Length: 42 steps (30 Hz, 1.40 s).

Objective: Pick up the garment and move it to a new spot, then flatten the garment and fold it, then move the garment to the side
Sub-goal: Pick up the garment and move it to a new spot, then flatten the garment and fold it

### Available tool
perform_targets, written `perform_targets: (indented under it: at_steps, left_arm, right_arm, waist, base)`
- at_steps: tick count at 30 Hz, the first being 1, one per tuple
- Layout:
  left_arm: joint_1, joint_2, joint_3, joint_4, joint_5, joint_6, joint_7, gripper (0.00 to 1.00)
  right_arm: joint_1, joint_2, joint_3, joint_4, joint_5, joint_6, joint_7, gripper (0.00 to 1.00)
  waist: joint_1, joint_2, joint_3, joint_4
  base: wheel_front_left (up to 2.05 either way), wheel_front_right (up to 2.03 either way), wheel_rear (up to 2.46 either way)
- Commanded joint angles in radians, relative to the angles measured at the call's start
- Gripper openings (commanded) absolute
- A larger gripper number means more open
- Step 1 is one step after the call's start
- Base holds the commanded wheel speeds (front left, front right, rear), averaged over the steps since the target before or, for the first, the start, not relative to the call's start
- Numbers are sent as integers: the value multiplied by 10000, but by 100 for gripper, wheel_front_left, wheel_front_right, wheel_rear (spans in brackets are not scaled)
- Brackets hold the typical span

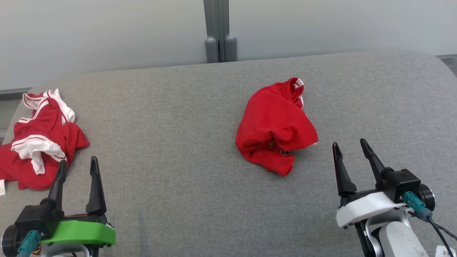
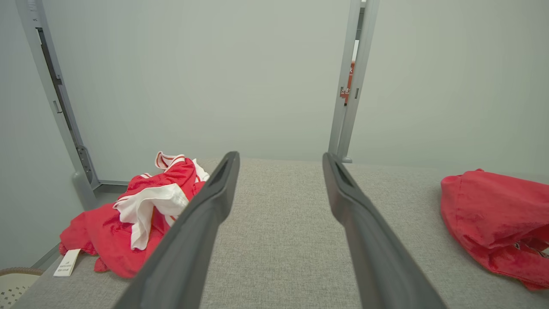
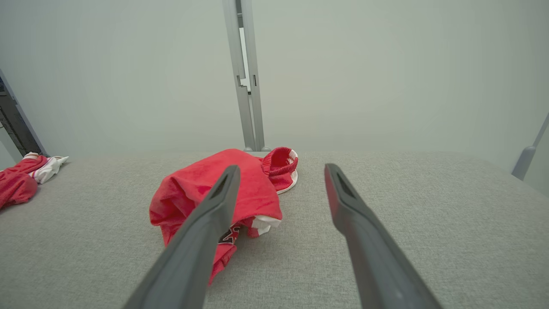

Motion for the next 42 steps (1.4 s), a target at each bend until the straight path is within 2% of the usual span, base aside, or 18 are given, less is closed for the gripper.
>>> perform_targets:
  at_steps: [1, 11, 26, 42]
  left_arm:
    - [192, -82, 56, -13, 130, -86, -32, 100]
    - [472, -296, 98, 260, 851, -398, -33, 100]
    - [484, -515, 228, 756, 1122, -773, -33, 100]
    - [405, -273, 5, 949, 1362, -557, 305, 100]
  right_arm:
    - [145, -23, 7, 0, 34, 1, 10, 100]
    - [253, -22, 138, 65, 173, 1, 19, 100]
    - [464, -81, 97, 172, 246, 1, 120, 100]
    - [592, -93, -26, 180, 213, 1, 189, 100]
  waist:
    - [0, 0, -37, 37]
    - [0, 0, -70, 70]
    - [0, 0, -390, 163]
    - [0, 0, -572, 241]
  base:
    - [0, 0, 0]
    - [0, 0, 0]
    - [0, 0, 0]
    - [0, 0, 0]
